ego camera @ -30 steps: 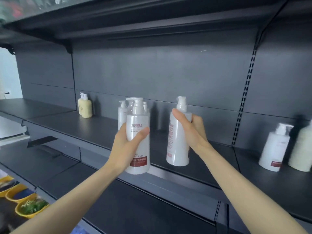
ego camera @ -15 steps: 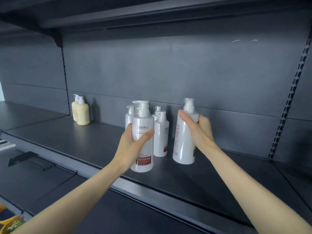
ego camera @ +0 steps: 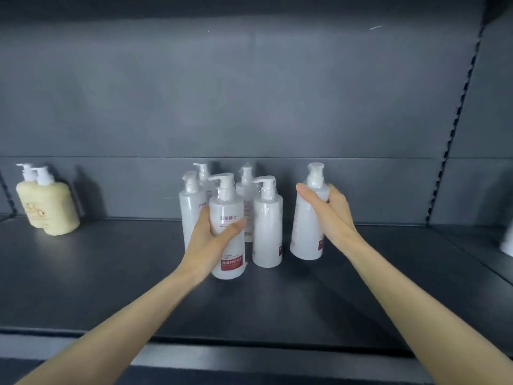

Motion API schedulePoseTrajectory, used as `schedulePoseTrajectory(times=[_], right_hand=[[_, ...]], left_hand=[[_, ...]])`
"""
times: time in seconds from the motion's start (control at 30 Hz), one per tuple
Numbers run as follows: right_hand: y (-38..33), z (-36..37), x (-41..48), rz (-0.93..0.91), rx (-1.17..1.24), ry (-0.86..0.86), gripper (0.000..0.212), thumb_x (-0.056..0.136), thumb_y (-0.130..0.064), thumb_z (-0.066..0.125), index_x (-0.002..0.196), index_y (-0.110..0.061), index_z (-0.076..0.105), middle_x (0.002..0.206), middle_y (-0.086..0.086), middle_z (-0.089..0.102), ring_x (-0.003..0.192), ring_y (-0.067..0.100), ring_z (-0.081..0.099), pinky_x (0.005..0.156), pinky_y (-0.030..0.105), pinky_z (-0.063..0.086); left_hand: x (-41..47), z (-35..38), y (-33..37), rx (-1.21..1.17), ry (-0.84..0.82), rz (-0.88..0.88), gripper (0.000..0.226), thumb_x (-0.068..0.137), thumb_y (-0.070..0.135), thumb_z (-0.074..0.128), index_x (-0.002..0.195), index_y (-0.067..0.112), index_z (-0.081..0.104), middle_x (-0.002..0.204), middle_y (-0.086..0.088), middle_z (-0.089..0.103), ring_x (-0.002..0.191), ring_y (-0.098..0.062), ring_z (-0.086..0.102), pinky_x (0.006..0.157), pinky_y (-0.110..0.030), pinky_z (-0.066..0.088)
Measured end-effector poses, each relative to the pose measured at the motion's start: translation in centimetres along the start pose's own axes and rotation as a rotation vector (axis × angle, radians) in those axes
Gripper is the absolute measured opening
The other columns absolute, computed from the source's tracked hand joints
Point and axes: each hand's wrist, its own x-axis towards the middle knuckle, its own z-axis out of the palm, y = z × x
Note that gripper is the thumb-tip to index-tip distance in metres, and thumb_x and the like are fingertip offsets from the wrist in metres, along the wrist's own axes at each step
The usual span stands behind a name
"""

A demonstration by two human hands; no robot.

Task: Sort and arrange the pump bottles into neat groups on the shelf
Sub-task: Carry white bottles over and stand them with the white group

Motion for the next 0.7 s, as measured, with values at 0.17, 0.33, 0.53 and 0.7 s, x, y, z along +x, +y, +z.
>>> schedulePoseTrajectory(times=[0.17, 0.33, 0.53, 0.7], right_hand=[[1.0, 0.9, 0.9, 0.046, -0.023, 0.008, 0.035, 0.08, -0.052, 0.065, 0.093, -0.021, 0.055, 0.099, -0.002, 0.062, 0.095, 0.016, 0.061, 0.083, 0.032, 0.048], [2.1, 1.4, 2.3, 0.066, -0.027, -0.008, 0.04, 0.083, -0.05, 0.063, 0.105, -0.018, 0.052, 0.097, -0.007, 0.059, 0.094, 0.013, 0.06, 0.084, 0.031, 0.047], [3.5, 1.6, 3.9, 0.091, -0.062, -0.025, 0.044, 0.086, -0.05, 0.058, 0.114, -0.017, 0.047, 0.101, -0.008, 0.056, 0.097, 0.011, 0.057, 0.081, 0.028, 0.045], [4.0, 1.5, 4.7, 0.117, -0.037, -0.047, 0.048, 0.088, -0.049, 0.057, 0.12, -0.014, 0.046, 0.099, -0.013, 0.053, 0.095, 0.007, 0.055, 0.082, 0.027, 0.043]], left_hand=[[2.0, -0.5, -1.5, -0.011, -0.069, -0.009, 0.041, 0.085, 0.021, 0.065, 0.121, 0.024, 0.044, 0.104, 0.014, 0.063, 0.086, 0.01, 0.062, 0.068, -0.012, 0.048], [3.4, -0.4, -2.7, -0.01, -0.077, -0.019, 0.046, 0.085, 0.02, 0.066, 0.124, 0.017, 0.043, 0.11, 0.006, 0.06, 0.099, -0.002, 0.059, 0.075, -0.016, 0.046], [4.2, -0.1, -3.2, -0.023, -0.085, -0.024, 0.042, 0.085, 0.018, 0.065, 0.122, 0.019, 0.045, 0.109, 0.006, 0.06, 0.095, 0.002, 0.06, 0.07, -0.013, 0.048], [4.3, 0.0, -3.8, -0.015, -0.083, -0.036, 0.043, 0.085, 0.019, 0.066, 0.123, 0.016, 0.045, 0.114, -0.002, 0.06, 0.101, -0.006, 0.061, 0.078, -0.018, 0.05]])
